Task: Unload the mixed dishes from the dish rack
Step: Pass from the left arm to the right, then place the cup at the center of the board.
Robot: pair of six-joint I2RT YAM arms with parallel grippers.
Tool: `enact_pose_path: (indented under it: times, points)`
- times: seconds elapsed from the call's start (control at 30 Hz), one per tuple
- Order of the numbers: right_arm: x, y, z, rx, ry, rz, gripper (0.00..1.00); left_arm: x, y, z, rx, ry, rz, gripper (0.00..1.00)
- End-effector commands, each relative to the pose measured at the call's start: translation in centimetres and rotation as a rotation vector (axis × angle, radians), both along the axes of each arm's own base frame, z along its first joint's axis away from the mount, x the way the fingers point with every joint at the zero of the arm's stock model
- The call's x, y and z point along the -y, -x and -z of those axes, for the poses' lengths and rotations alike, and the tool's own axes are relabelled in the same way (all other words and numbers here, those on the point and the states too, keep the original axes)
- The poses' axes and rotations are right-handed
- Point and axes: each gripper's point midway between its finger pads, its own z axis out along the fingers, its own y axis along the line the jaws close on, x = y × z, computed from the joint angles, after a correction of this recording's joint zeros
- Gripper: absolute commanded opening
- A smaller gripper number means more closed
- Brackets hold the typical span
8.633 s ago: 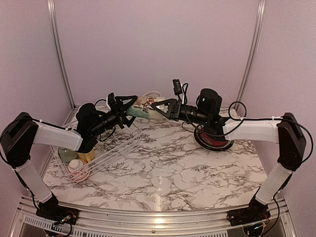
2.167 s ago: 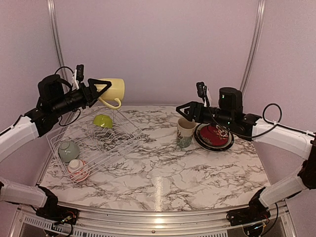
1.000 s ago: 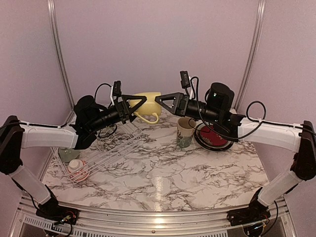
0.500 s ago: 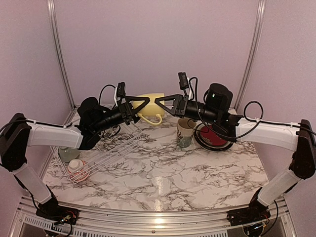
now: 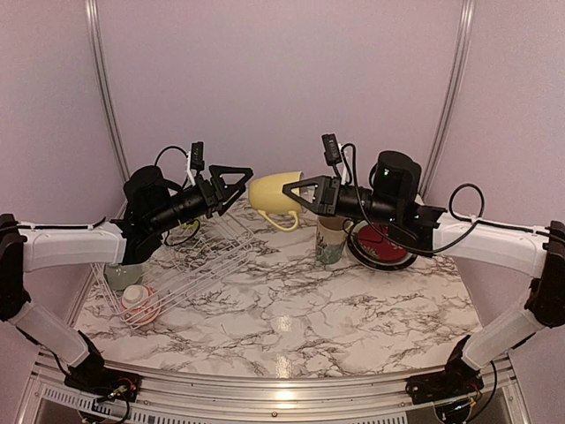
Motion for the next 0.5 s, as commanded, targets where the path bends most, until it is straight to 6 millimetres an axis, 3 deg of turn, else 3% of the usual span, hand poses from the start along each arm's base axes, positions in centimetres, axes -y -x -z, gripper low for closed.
enact_pose_path:
  times: [0.0,0.1,0.2,0.47]
  points:
    - [2.0,-0.5,-2.5,0.103,0.000,0.099,0.00,-4.5,-2.9,3.8,-0.086,-0.143,-0.190,0.99]
    - [2.2,-1.1,-2.0,0.097,0.038,0.137,0.00,-7.2,-3.7,5.0,-0.136,-0.179,-0.276,0.99]
    - [2.4,-3.1,0.3,0.041,0.163,0.231,0.00,-9.7,-3.9,5.2,-0.129,-0.267,-0.375,0.99]
    - [2.3,-6.1,6.8,-0.040,0.595,0.460,0.00,-15.2,-3.5,2.9,-0.043,-0.504,-0.617,0.99]
